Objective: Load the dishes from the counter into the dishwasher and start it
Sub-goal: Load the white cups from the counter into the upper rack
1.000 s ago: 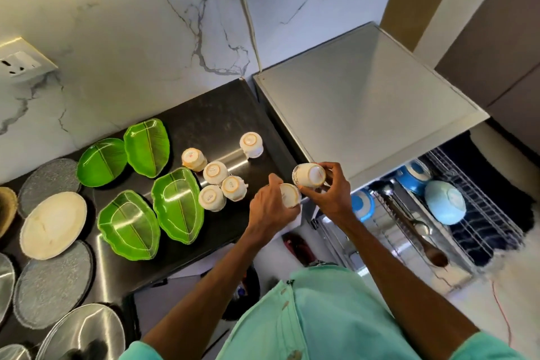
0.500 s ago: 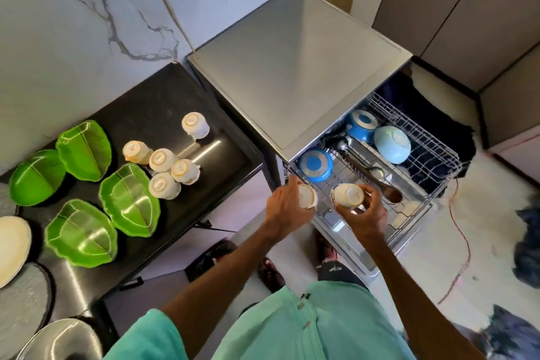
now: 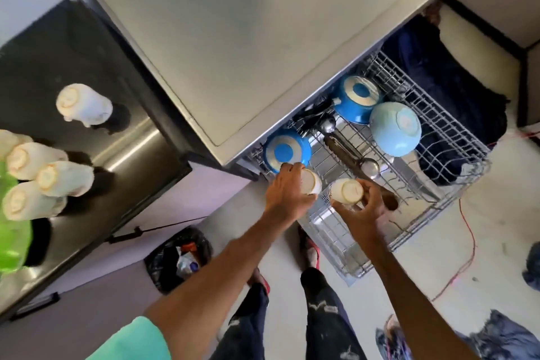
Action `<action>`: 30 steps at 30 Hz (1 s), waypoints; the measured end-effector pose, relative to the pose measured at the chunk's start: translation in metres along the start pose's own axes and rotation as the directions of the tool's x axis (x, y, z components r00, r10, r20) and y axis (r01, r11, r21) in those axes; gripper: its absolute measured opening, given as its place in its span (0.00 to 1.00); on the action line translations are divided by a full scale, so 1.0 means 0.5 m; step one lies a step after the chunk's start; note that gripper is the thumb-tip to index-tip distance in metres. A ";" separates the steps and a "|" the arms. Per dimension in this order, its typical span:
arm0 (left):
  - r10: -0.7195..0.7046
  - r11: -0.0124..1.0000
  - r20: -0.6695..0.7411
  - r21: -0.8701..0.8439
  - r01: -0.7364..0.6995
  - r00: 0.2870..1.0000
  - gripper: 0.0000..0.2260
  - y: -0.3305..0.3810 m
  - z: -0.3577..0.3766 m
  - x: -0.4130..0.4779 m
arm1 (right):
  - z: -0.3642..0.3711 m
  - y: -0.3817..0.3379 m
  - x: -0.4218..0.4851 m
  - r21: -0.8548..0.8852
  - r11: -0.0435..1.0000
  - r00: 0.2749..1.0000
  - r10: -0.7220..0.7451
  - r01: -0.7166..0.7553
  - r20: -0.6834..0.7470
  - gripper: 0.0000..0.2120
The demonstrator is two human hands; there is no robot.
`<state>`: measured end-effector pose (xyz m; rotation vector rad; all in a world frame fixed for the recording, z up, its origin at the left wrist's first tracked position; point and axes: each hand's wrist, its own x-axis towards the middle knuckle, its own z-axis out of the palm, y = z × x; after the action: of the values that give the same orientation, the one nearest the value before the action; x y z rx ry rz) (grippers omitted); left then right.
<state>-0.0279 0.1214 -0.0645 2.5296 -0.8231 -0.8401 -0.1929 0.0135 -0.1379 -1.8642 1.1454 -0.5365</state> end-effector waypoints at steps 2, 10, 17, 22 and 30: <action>-0.018 1.000 -0.003 0.002 0.018 1.000 0.33 -0.008 0.035 0.062 | 0.030 0.050 0.026 -0.014 1.000 1.000 -0.004 0.004 0.017 0.34; -0.015 0.999 -0.029 -0.030 0.014 0.999 0.35 -0.061 0.149 0.196 | 0.088 0.166 0.063 0.072 0.997 0.999 0.038 -0.040 0.035 0.33; 0.068 0.988 -0.072 0.142 -0.058 0.995 0.34 -0.067 0.188 0.199 | 0.085 0.162 0.051 0.000 1.000 0.995 0.008 -0.008 0.102 0.33; 0.134 0.939 -0.073 0.327 -0.103 0.988 0.36 -0.065 0.219 0.201 | 0.092 0.163 0.054 -0.069 0.997 0.991 -0.021 0.030 0.136 0.33; 0.245 0.872 -0.067 0.451 -0.189 0.967 0.34 -0.088 0.261 0.195 | 0.098 0.178 0.063 -0.132 0.982 0.964 -0.096 0.132 0.247 0.30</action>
<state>-0.0284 0.0764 -0.2272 2.7557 -1.3581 -0.4543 -0.1872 -0.0109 -0.2415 -2.0685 0.9427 -0.2851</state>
